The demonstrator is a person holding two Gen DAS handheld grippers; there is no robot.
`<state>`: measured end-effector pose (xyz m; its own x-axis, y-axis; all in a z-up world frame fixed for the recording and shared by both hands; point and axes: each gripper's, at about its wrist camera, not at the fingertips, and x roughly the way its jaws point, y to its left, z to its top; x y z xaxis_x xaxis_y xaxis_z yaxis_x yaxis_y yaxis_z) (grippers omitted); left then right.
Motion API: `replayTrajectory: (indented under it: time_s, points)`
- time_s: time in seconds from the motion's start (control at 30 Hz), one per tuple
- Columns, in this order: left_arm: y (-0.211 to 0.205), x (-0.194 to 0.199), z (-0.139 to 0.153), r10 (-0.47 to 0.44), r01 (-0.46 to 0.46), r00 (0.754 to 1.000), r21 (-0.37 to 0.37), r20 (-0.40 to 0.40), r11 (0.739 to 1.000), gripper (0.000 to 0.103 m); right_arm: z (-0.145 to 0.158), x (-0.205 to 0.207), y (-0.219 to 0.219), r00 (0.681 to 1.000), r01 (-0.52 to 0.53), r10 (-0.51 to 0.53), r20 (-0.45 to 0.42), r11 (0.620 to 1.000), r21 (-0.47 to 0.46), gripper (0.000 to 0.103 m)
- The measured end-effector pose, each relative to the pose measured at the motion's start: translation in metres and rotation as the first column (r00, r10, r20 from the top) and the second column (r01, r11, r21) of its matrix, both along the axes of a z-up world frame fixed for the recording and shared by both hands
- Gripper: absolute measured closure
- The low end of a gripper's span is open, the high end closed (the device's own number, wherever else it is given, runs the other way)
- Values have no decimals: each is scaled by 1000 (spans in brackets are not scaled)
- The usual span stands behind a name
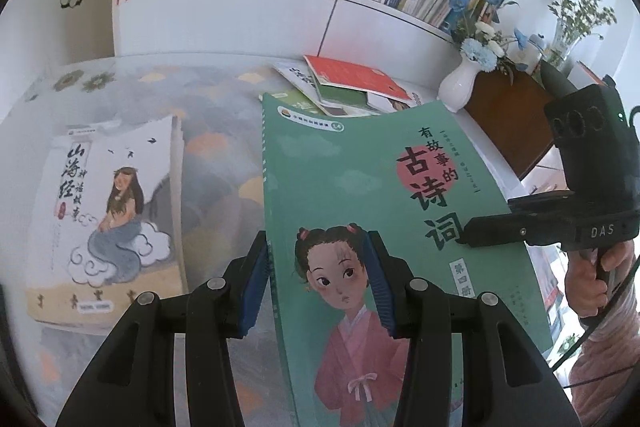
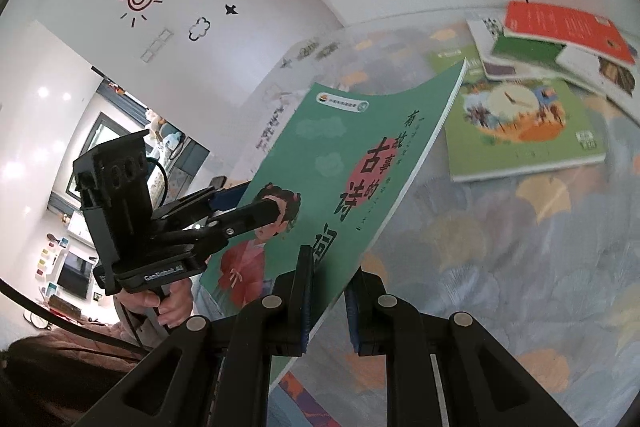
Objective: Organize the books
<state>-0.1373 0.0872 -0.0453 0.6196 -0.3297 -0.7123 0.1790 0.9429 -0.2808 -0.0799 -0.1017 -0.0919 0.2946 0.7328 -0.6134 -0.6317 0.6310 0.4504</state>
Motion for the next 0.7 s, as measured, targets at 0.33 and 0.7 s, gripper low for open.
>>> replayTrajectory:
  time_s: [0.33, 0.7]
  points:
    - [32, 9, 18, 36, -36, 999, -6, 36, 999, 60, 23, 18, 31, 1000, -12, 11, -9, 1000, -13, 88]
    - [82, 19, 47, 94, -96, 990, 17, 106, 995, 60, 50, 42, 88, 998, -63, 63, 11, 998, -10, 88]
